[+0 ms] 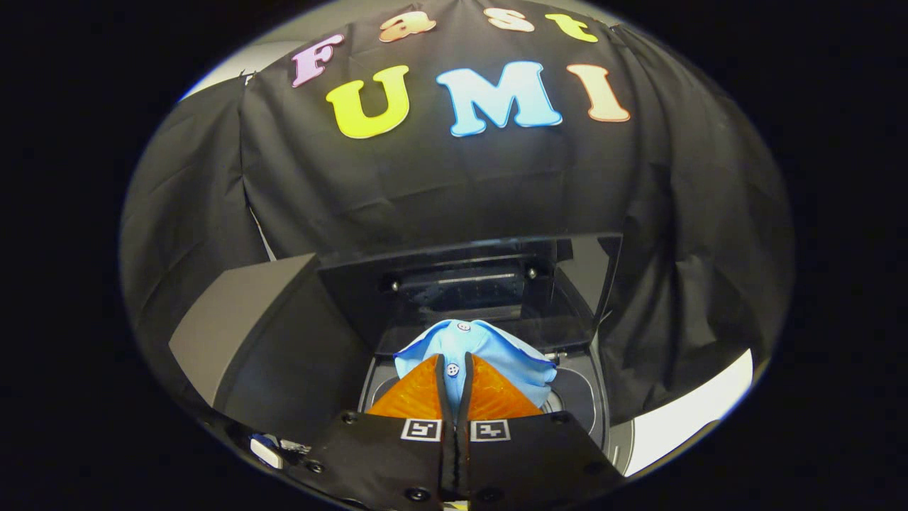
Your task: Put the clothes into the washing machine and then close the washing machine lid.
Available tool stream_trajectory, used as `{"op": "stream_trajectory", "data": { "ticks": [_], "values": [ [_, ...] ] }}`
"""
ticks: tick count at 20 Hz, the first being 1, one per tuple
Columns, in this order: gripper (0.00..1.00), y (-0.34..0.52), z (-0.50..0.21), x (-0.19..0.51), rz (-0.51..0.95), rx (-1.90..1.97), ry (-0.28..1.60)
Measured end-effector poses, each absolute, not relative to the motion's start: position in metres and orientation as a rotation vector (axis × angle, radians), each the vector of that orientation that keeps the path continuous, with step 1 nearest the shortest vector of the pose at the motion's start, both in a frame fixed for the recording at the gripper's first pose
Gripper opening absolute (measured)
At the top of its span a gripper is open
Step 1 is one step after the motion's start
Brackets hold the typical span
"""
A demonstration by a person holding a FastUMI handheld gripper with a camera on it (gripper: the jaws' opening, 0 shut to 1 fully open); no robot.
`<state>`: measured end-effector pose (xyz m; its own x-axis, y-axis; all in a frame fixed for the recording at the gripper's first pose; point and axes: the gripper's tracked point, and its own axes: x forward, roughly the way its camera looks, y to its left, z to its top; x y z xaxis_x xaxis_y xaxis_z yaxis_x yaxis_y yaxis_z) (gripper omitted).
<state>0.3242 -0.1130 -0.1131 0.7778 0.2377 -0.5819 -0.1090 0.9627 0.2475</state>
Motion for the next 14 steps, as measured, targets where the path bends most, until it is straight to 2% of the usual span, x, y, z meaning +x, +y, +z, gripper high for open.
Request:
{"op": "stream_trajectory", "data": {
  "ticks": [14],
  "values": [
    [0.01,-0.103,-0.270,0.318,0.111,0.201,0.883]
  ]
}}
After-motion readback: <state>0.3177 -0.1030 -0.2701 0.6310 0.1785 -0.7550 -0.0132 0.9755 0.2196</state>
